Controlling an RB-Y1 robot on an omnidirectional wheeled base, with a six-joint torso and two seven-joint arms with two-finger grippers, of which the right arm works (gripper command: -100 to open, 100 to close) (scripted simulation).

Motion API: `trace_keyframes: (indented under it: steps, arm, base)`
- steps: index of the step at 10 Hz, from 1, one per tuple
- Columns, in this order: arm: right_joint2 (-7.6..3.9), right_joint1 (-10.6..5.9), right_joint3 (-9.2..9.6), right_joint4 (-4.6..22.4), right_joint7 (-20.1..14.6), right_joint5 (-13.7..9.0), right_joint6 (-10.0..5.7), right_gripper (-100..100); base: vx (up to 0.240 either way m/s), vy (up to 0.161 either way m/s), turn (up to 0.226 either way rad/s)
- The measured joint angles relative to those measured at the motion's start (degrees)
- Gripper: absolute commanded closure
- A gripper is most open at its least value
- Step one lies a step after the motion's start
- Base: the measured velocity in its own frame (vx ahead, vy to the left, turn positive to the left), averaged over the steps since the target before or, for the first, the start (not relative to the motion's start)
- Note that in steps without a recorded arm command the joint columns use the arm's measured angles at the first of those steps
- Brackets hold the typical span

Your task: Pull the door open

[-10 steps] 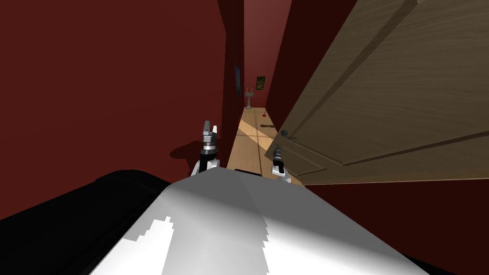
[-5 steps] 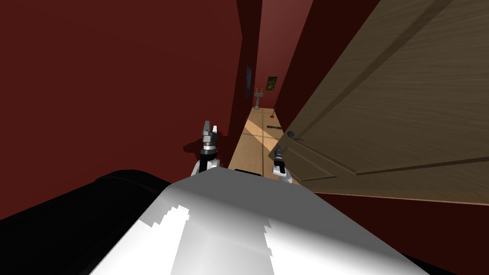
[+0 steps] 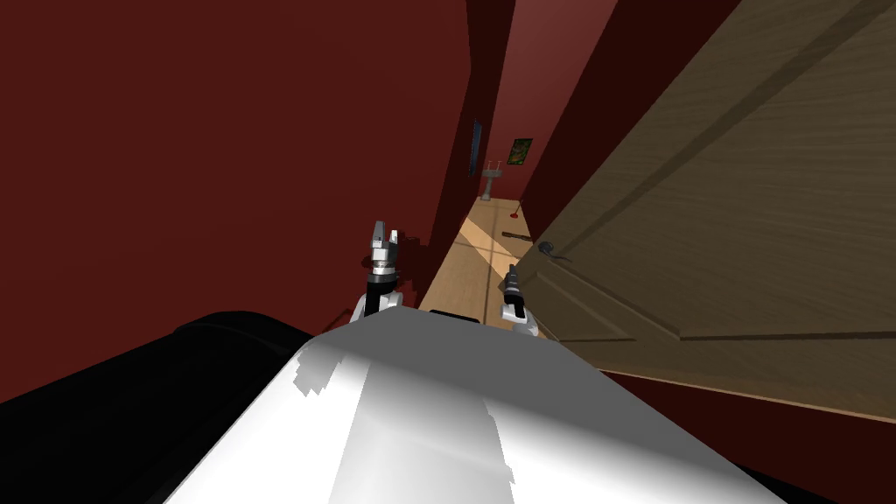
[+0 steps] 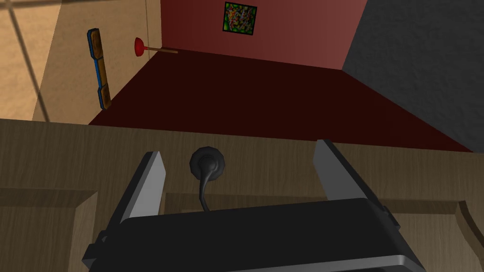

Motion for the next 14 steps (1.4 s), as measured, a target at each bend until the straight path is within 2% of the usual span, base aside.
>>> trace_keyframes:
  steps: [6,14]
  arm:
    - [-1.78,-0.70,0.09,1.1,-0.2,-0.5,-0.34,-100]
    - [-4.12,-2.42,0.18,4.2,-0.5,-1.6,-1.62,-100]
  base:
    - [-0.193,-0.032,0.286]
    - [-0.186,-0.003,0.264]
